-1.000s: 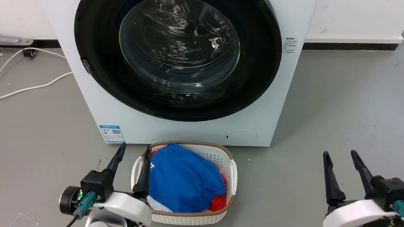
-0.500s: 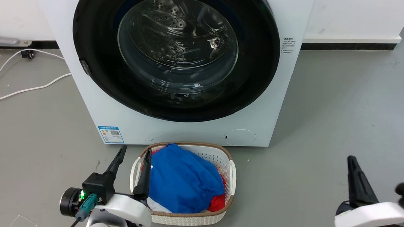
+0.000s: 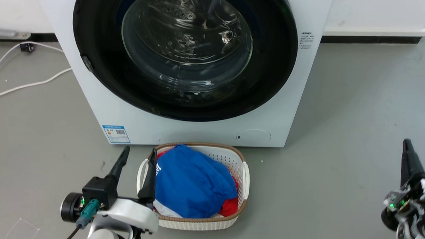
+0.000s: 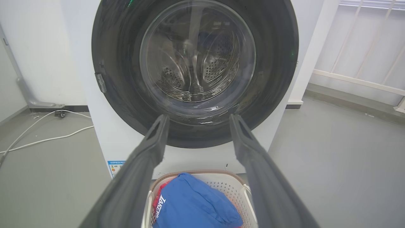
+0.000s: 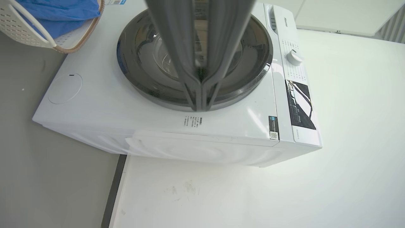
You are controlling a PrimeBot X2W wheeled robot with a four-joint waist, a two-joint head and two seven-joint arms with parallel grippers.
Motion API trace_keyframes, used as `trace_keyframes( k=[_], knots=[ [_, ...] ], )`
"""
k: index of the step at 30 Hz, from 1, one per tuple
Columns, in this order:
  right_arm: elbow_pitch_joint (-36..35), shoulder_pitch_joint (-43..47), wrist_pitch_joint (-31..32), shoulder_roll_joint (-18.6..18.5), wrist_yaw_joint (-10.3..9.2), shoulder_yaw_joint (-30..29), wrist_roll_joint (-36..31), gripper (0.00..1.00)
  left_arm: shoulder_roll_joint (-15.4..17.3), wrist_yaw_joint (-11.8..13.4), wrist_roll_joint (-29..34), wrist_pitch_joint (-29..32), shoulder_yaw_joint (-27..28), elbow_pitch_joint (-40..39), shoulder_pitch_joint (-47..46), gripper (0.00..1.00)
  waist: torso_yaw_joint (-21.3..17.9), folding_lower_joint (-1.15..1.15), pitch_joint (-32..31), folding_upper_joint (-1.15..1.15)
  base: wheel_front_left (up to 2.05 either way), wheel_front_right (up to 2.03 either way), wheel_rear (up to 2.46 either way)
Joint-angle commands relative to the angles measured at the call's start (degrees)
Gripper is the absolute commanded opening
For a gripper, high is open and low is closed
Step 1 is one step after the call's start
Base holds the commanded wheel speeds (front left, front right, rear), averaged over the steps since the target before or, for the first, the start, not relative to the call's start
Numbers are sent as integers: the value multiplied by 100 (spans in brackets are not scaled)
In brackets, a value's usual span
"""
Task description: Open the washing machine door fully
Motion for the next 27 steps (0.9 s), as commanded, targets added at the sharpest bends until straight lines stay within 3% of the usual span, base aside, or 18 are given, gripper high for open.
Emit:
trace_keyframes(
  k=[1, 6, 16, 21, 27],
  knots=[
    [88, -180, 85, -48, 2, -43, 88, 0, -28, -9, 33, -14, 6, -39, -100, 100, 17, 0, 69, 0, 0, 0, 0],
    [1136, -1273, 740, -515, 2, -194, 564, 0, -60, -23, 32, -15, 39, -242, -256, 100, 93, 0, 403, 0, 0, 0, 0],
    [3041, -3690, 1912, -1569, 2, 448, 174, 0, -120, -92, 77, -14, -28, -656, -728, 100, 421, 0, 1302, 0, 0, 0, 0],
    [3664, -4795, 2312, -1751, 2, 812, -175, 0, -142, -105, 48, -14, -53, -815, -930, 100, 561, 0, 1679, 0, 0, 0, 0],
    [4153, -5781, 2653, -1688, 2, 1227, -627, 0, -151, -129, 31, -14, -117, -941, -1105, 100, 714, 0, 1992, 0, 0, 0, 0]
  ],
)
